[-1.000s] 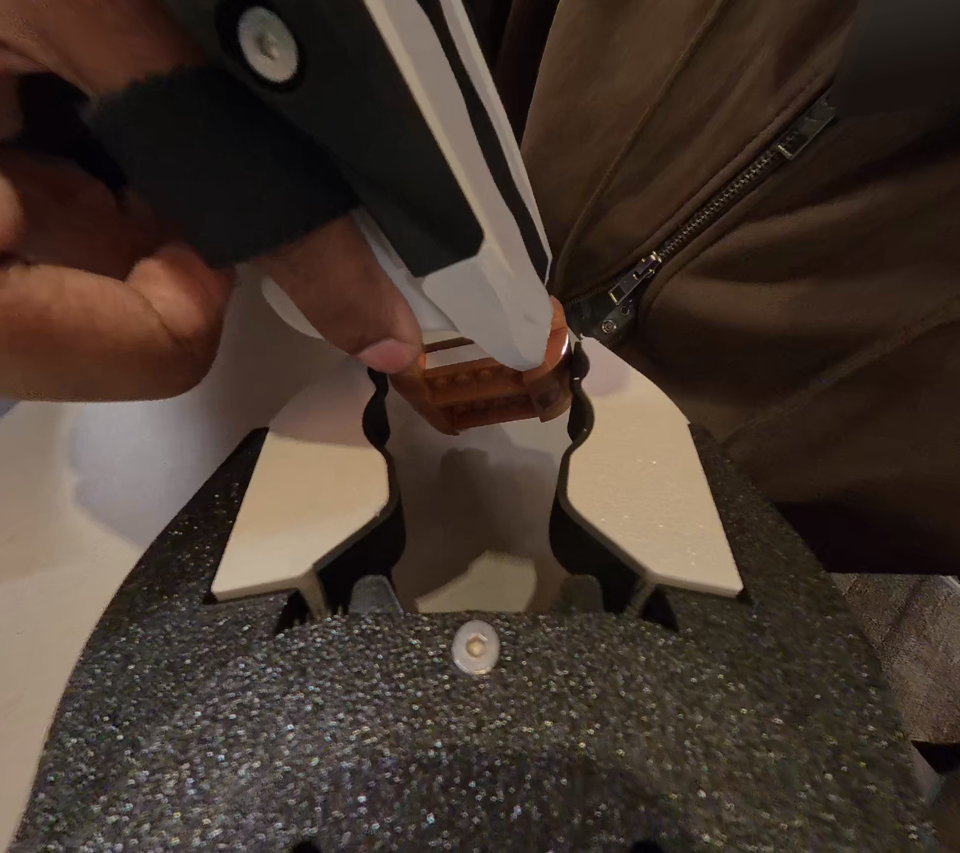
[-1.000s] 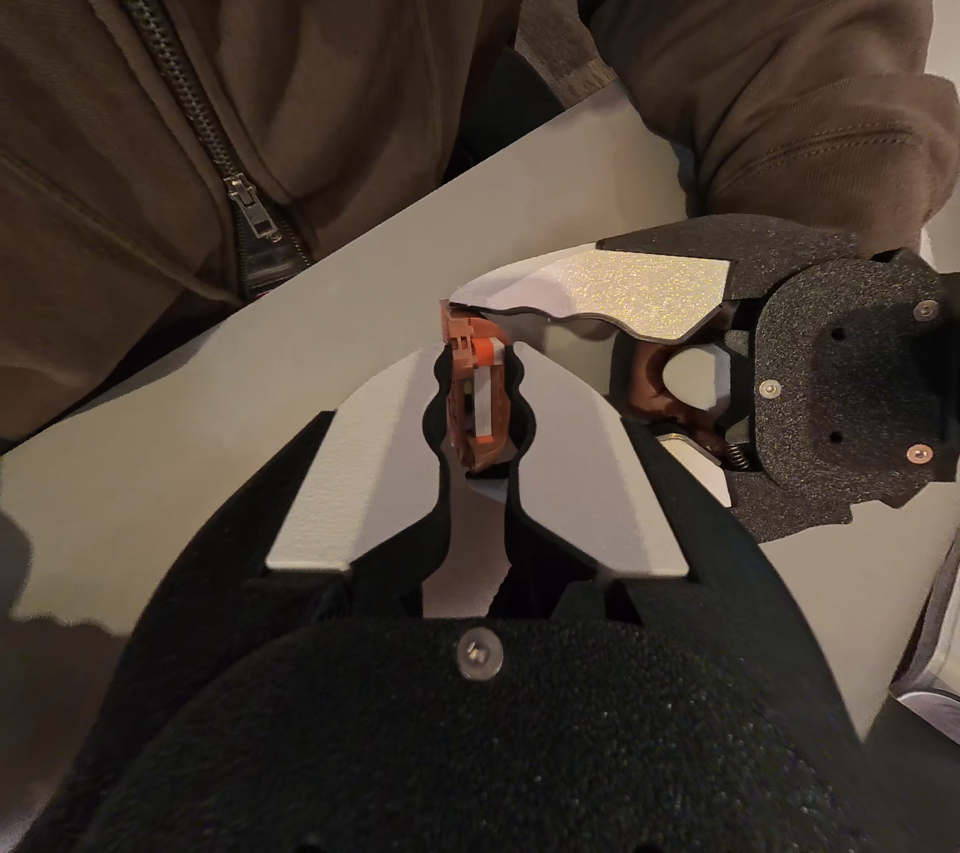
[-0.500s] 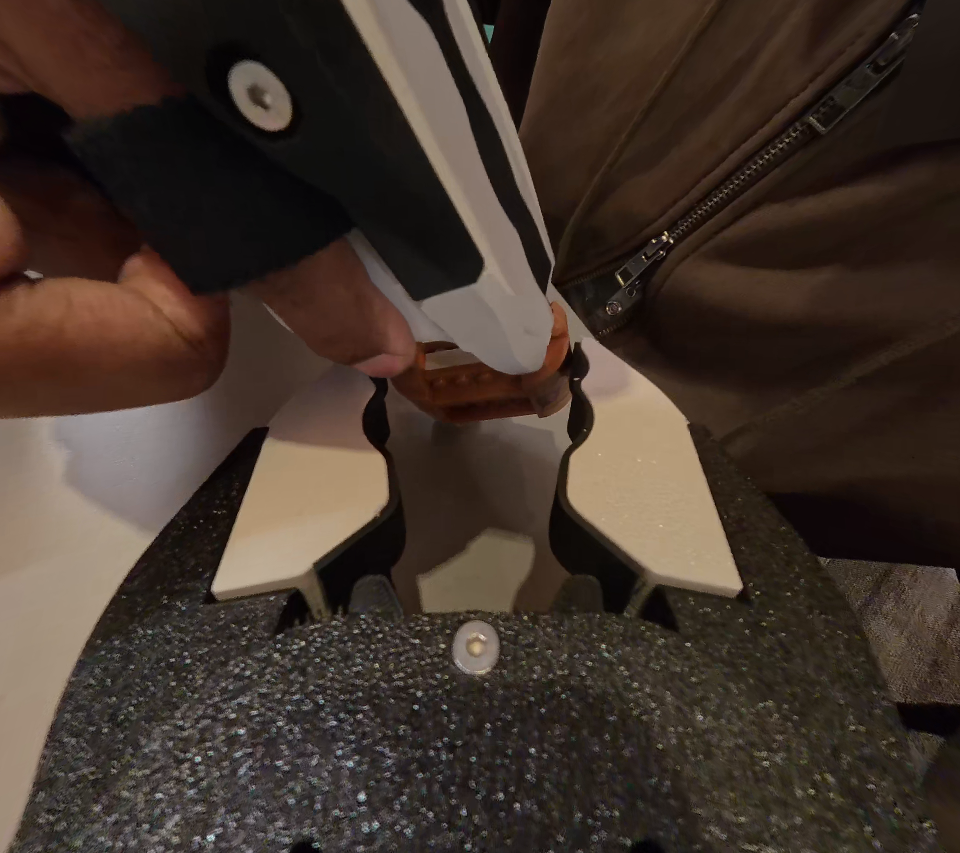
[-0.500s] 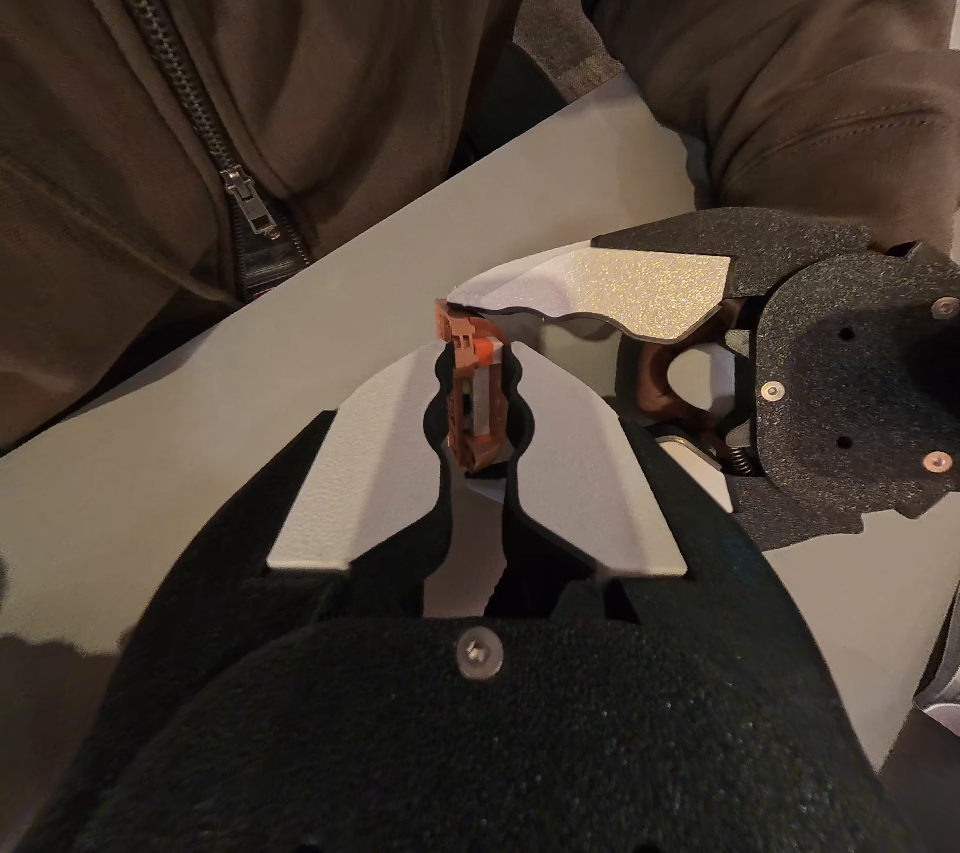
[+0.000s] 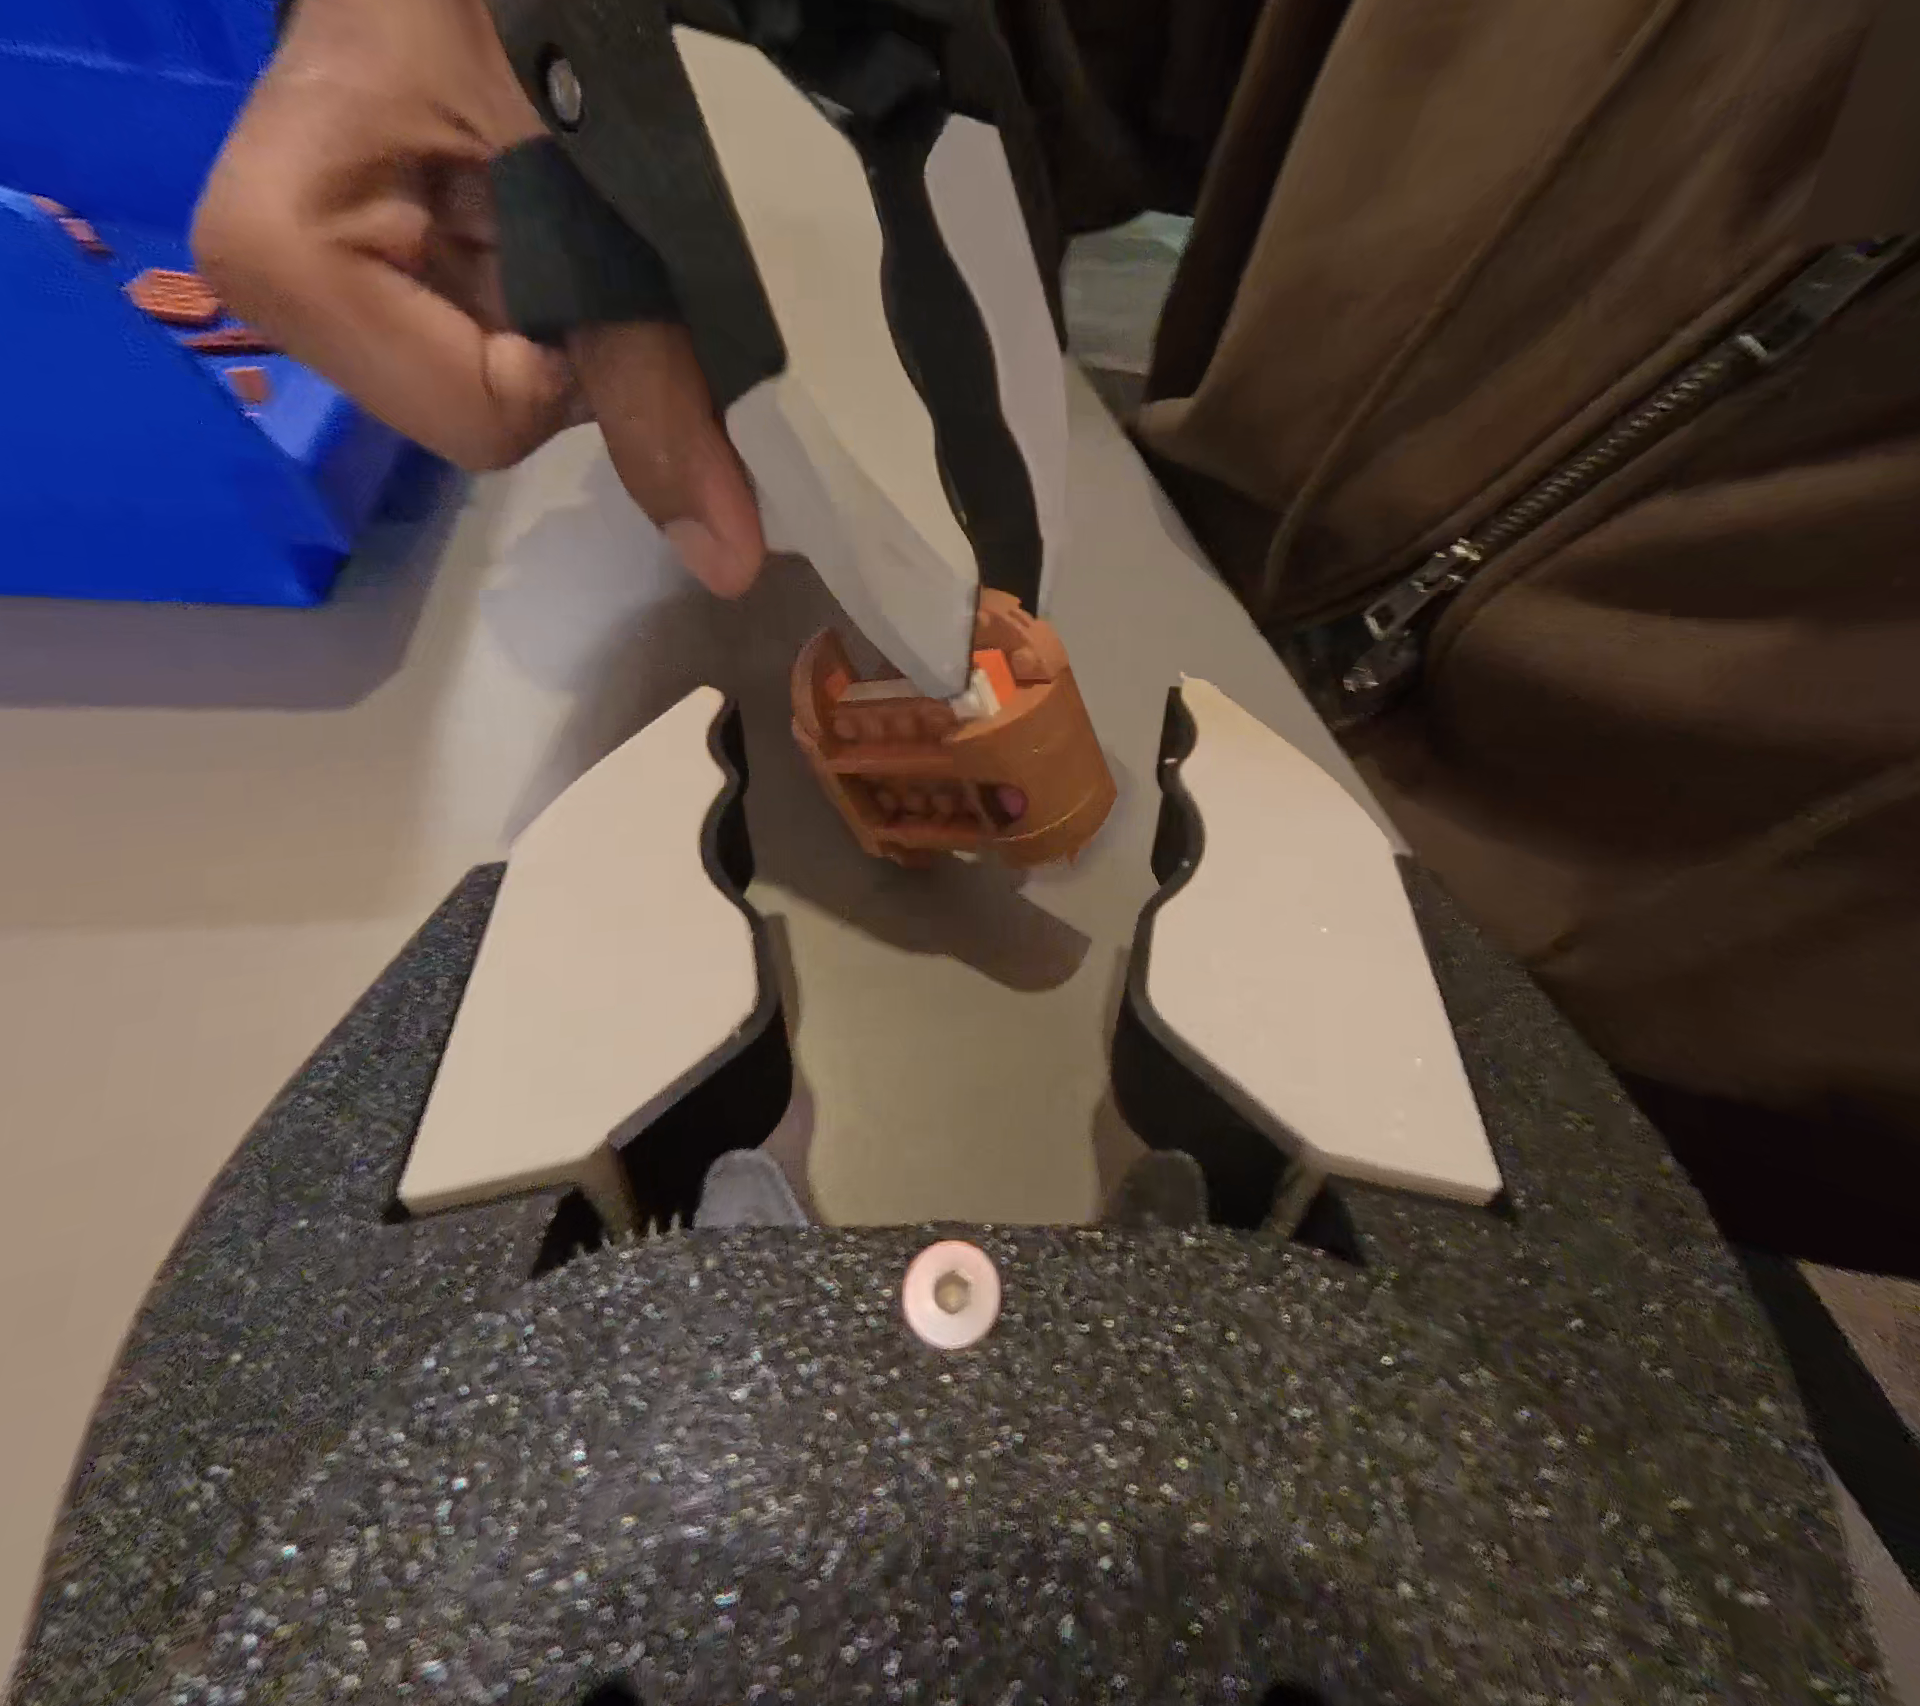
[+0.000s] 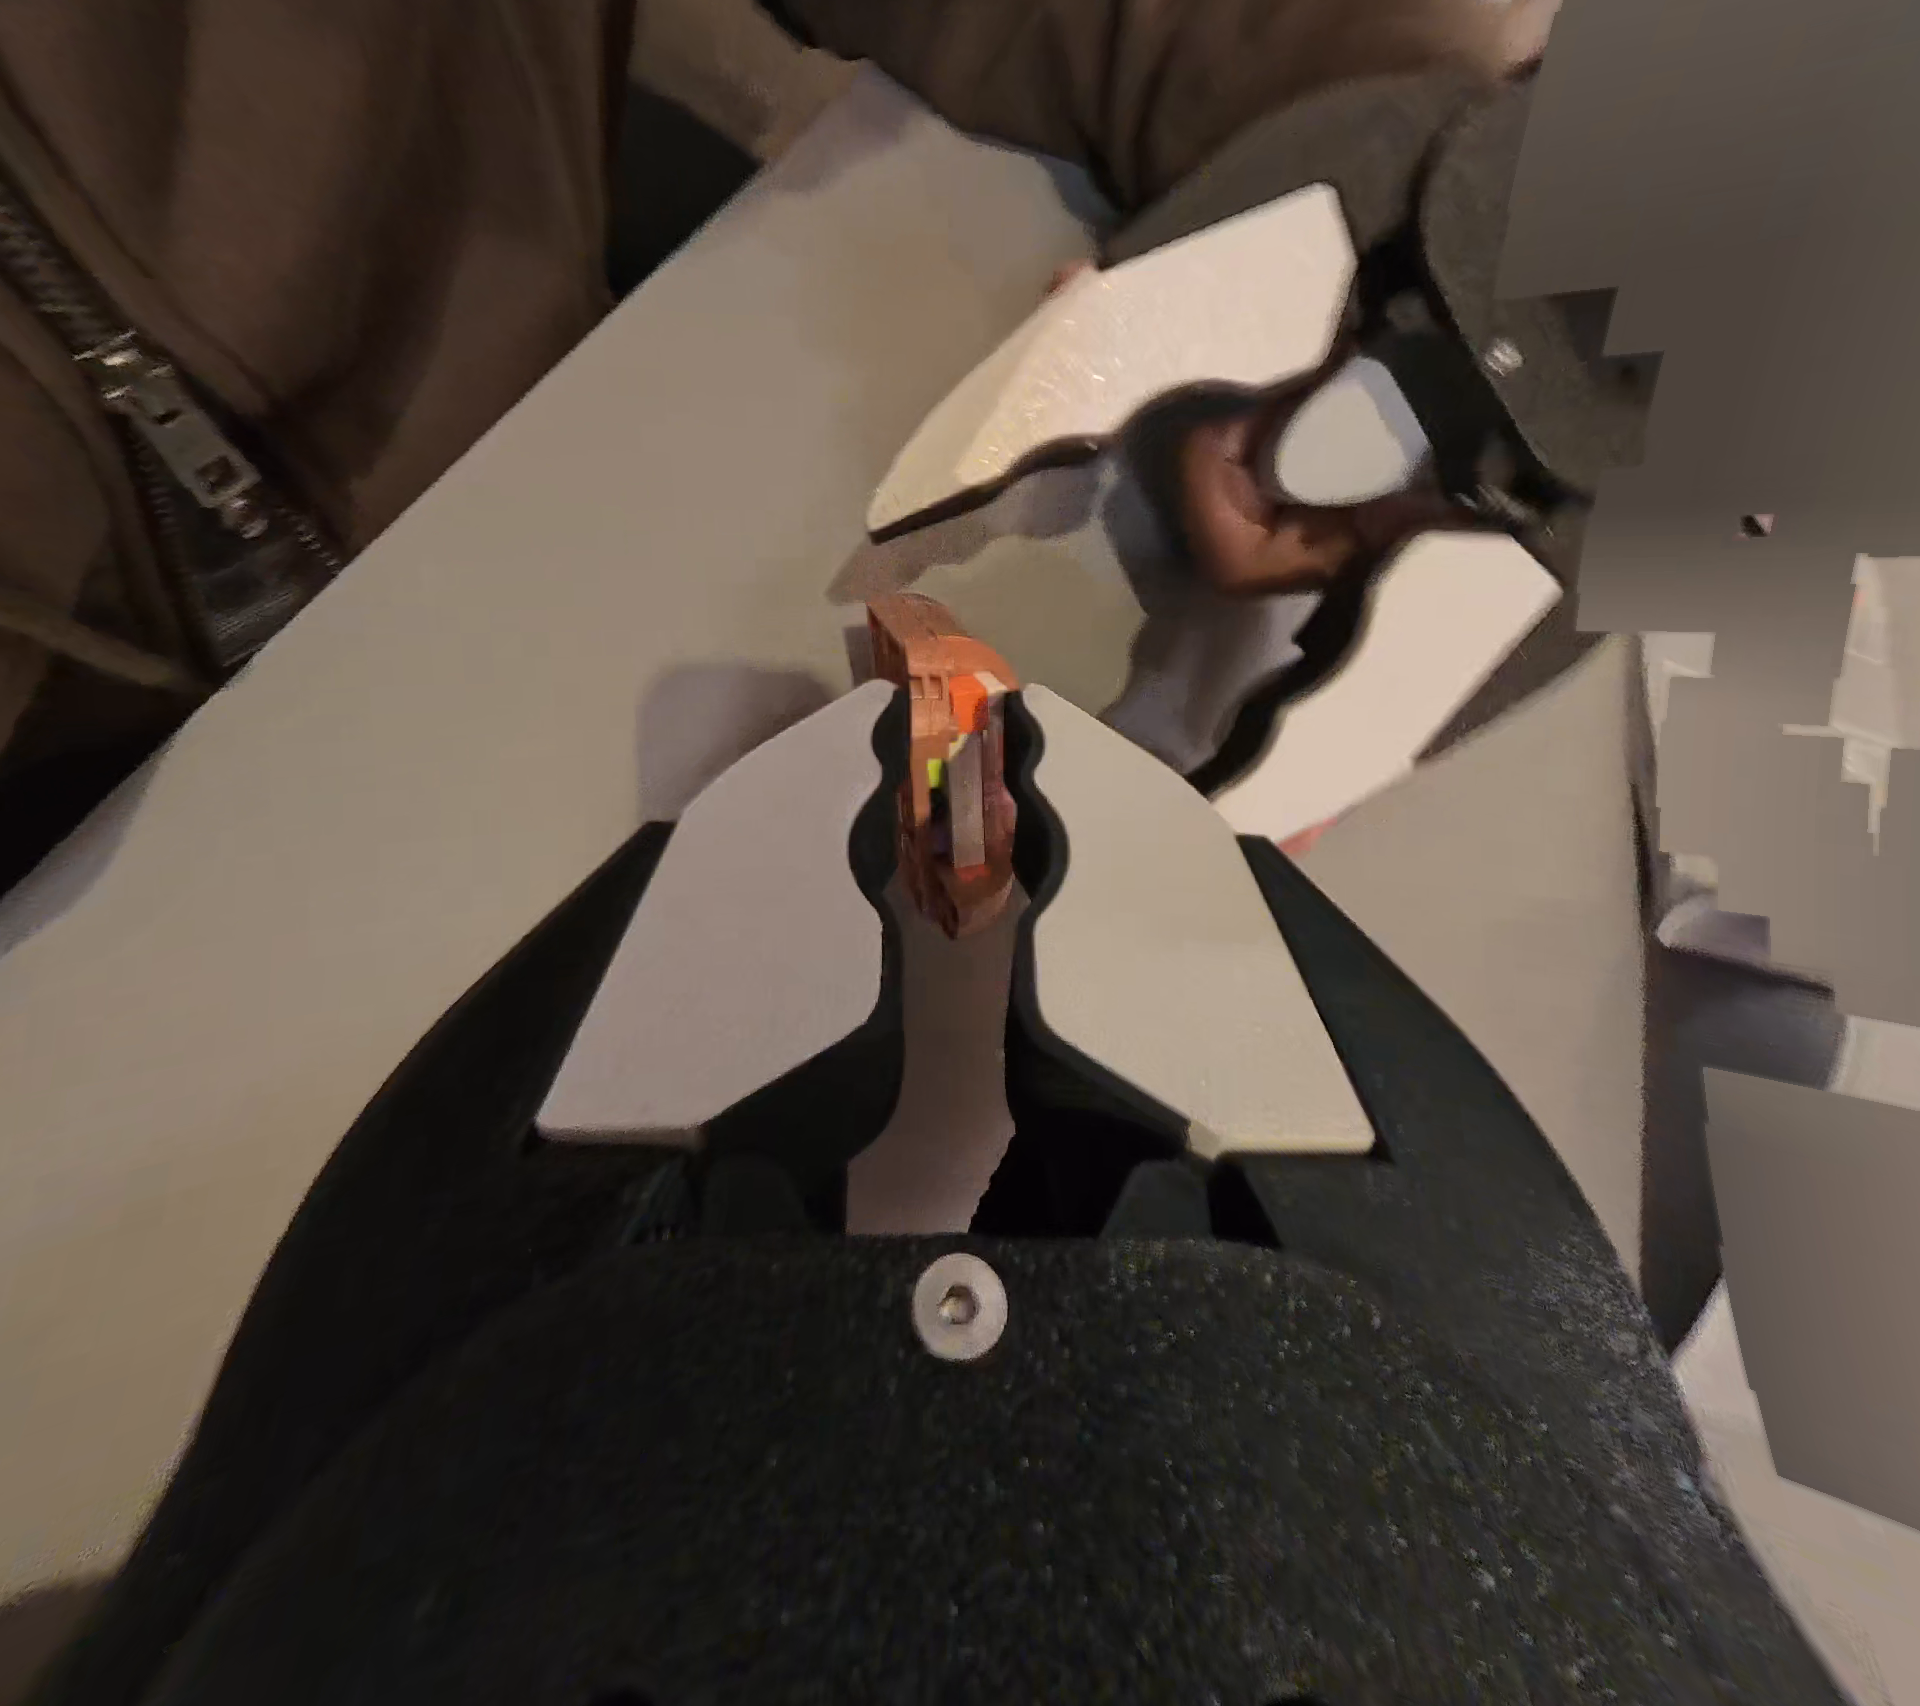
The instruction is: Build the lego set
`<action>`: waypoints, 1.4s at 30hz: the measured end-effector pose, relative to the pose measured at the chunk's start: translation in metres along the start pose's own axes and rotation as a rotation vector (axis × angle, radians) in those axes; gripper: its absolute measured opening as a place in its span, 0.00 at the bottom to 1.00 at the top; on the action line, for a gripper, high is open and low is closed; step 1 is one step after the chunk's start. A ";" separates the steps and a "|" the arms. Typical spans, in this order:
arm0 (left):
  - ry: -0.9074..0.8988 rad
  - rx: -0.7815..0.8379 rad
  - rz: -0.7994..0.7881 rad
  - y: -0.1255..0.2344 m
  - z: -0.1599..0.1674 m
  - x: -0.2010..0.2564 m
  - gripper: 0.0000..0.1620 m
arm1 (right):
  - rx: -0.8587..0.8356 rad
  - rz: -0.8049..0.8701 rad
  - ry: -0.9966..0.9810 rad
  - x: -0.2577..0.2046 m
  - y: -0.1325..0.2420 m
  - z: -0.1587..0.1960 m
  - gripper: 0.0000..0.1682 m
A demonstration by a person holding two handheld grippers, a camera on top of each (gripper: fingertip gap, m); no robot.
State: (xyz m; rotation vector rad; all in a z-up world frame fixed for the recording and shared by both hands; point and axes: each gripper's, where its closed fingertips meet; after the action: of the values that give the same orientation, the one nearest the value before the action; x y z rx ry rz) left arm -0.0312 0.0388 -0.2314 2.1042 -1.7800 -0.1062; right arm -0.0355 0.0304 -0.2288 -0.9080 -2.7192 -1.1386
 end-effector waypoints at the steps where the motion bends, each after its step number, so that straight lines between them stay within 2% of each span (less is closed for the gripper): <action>1: -0.005 -0.007 -0.045 0.001 0.001 -0.005 0.49 | 0.015 0.059 -0.025 0.006 0.004 0.002 0.10; 8: -0.111 -0.192 -0.345 -0.012 0.024 -0.039 0.49 | 0.155 0.425 -0.150 0.033 0.036 0.004 0.10; 9: -0.136 -0.191 -0.386 -0.014 0.022 -0.044 0.47 | 0.175 0.455 -0.160 0.034 0.039 0.004 0.10; 12: -0.172 -0.108 -0.458 -0.017 0.007 -0.051 0.30 | 0.197 0.514 -0.155 0.035 0.042 0.006 0.10; 14: -0.217 -0.066 -0.486 -0.015 0.000 -0.053 0.21 | 0.200 0.506 -0.149 0.031 0.041 0.005 0.10; 16: -0.279 -0.074 -0.510 -0.015 0.000 -0.054 0.18 | 0.204 0.505 -0.146 0.030 0.041 0.005 0.10; 22: -0.379 -0.175 -0.541 -0.014 0.006 -0.054 0.17 | 0.200 0.467 -0.152 0.024 0.037 0.009 0.11; 28: -0.396 -0.269 -0.547 -0.015 0.016 -0.054 0.17 | 0.126 0.476 -0.093 0.020 0.029 0.015 0.11; 35: -0.404 -0.294 -0.519 -0.017 0.022 -0.051 0.17 | 0.094 0.468 -0.027 0.015 0.025 0.017 0.11; 39: -0.350 -0.257 -0.451 -0.021 0.024 -0.046 0.17 | 0.066 0.481 0.039 0.012 0.023 0.018 0.12; 42: -0.359 -0.253 -0.457 -0.021 0.023 -0.046 0.17 | 0.053 0.497 0.061 0.013 0.024 0.017 0.12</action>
State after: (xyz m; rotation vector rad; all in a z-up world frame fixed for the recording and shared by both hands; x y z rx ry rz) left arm -0.0277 0.0806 -0.2680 2.3612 -1.3265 -0.8306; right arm -0.0304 0.0613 -0.2229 -1.4053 -2.2660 -0.9642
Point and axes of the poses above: each gripper's, where its closed fingertips meet, y back along the fingers, z out of its underside, x = y × z across the jaws, and after that the axes turned 1 degree about z, right-handed
